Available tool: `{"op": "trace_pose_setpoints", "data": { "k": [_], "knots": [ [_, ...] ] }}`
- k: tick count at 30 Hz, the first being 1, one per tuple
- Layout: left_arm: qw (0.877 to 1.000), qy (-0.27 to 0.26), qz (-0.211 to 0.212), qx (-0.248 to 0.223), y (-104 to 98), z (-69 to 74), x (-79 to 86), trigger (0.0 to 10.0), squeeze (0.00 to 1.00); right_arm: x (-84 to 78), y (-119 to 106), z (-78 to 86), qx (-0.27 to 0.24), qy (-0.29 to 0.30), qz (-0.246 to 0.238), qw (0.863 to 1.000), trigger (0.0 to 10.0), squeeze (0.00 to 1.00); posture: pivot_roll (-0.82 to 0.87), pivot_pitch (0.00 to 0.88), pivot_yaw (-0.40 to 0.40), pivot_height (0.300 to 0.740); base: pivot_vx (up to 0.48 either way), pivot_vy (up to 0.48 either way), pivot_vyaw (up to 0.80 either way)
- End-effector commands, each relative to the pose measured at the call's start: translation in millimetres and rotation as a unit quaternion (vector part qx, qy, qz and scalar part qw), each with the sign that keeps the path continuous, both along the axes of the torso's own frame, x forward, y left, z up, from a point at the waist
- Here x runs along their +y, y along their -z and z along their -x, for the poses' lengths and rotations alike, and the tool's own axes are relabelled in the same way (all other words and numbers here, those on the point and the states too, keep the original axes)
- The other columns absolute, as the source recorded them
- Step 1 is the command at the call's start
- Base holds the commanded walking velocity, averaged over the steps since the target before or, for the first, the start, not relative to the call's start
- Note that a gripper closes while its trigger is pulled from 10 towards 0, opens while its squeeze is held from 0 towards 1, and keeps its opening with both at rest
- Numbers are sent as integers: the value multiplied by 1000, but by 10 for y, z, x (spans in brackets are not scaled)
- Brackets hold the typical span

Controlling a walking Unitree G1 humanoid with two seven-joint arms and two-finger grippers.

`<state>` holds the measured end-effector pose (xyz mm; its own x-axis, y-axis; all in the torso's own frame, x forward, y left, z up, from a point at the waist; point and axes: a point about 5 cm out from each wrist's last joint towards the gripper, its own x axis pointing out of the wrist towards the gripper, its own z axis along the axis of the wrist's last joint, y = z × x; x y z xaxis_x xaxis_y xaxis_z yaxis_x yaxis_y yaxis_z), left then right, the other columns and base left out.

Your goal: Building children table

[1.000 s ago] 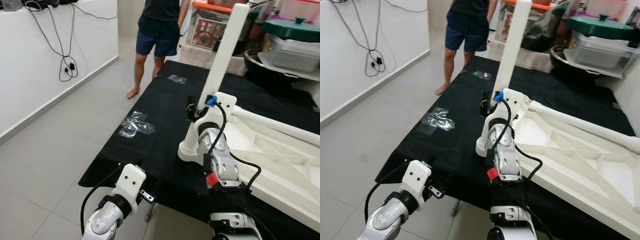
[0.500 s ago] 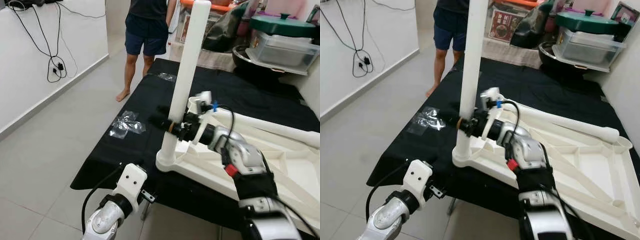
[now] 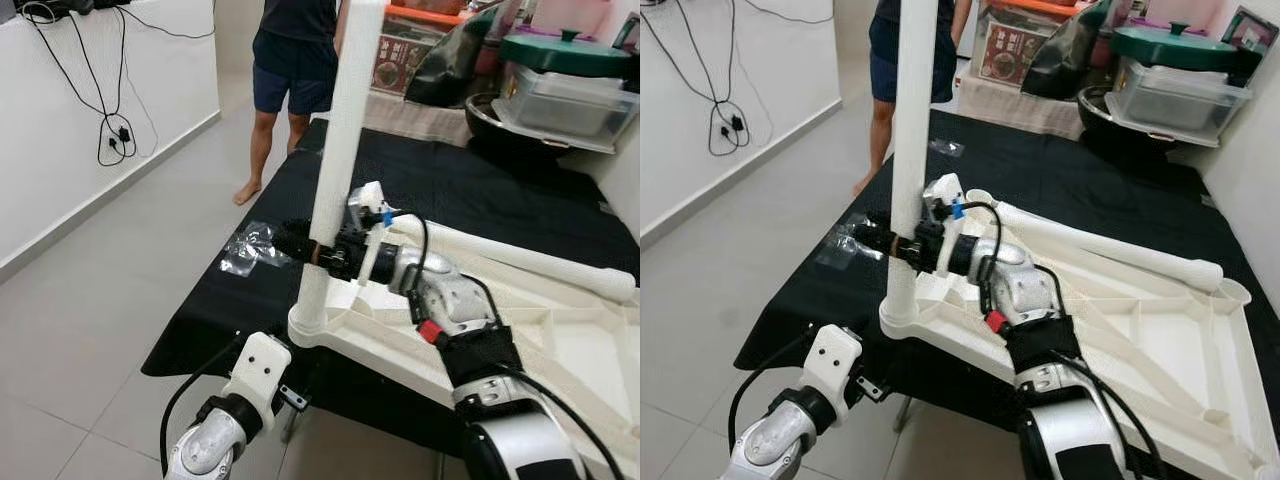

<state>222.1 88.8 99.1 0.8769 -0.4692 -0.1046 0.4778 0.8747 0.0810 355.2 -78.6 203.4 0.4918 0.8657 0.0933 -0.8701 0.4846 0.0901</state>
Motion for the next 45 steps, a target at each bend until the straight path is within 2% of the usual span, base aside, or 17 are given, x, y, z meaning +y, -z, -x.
{"op": "trace_pose_setpoints", "data": {
  "k": [1,6,10,12,15,16,17,21,22,23,27,28,30,31,37,39,45],
  "knots": [
    [1000,4,3,4,24,11,-26,10000,0,-88,13,-27,15,59,-35,998,0,0,112,0,-125,740,0,0,0],
    [1000,7,5,4,22,-2,-26,10000,0,-266,49,-72,24,272,-55,960,0,0,100,0,-120,740,0,0,0],
    [1000,7,5,4,19,-9,-26,10000,0,-507,149,-64,55,469,-44,880,0,0,97,0,-117,740,0,0,0],
    [1000,7,4,3,13,-16,-27,10000,0,-713,256,47,99,607,-48,787,0,0,105,0,-122,740,0,0,0],
    [1000,6,3,2,4,-18,-24,10000,0,-638,281,117,115,633,-47,764,0,0,107,0,-125,740,0,0,0],
    [1000,6,3,2,4,-18,-24,10000,0,-638,281,117,115,633,-47,764,0,0,107,0,-125,740,0,0,0],
    [1000,5,3,1,0,-19,-22,10000,0,-499,274,120,123,612,-60,779,4157,0,105,0,-123,740,0,0,0],
    [1000,5,3,1,-1,-19,-22,10000,0,-445,272,115,128,598,-71,788,4157,0,105,0,-123,740,0,0,0],
    [1000,5,3,1,-2,-20,-20,10000,0,-357,238,106,116,569,-83,810,10000,0,106,0,-123,740,0,0,0],
    [1000,5,4,1,-4,-21,-21,10000,0,-270,196,98,103,534,-100,833,10000,1000,107,0,-122,740,0,0,0],
    [1000,5,4,1,-6,-24,-22,10000,0,-182,144,103,91,509,-114,848,10000,1000,107,0,-122,740,0,0,0],
    [1000,5,4,1,-5,-24,-22,10000,0,-141,94,69,73,467,-122,872,10000,141,108,0,-122,740,0,0,0],
    [1000,5,4,1,-6,-27,-22,10000,0,-113,24,34,62,406,-134,902,10000,0,107,0,-121,740,0,0,0],
    [1000,5,4,1,-7,-31,-21,10000,0,-71,-27,20,63,296,-141,943,10000,0,102,0,-116,740,0,0,0],
    [1000,5,4,1,-7,-35,-20,10000,0,-49,-66,36,66,222,-147,962,10000,0,102,0,-116,740,0,0,0],
    [1000,6,4,1,-10,-40,-23,10000,0,-141,-92,161,53,18,-105,993,10000,0,110,0,-124,740,0,0,0],
    [1000,6,2,-1,-16,-36,-23,10000,0,-154,-47,277,43,-179,-25,983,10000,0,127,0,-129,740,0,0,0]
  ]
}}
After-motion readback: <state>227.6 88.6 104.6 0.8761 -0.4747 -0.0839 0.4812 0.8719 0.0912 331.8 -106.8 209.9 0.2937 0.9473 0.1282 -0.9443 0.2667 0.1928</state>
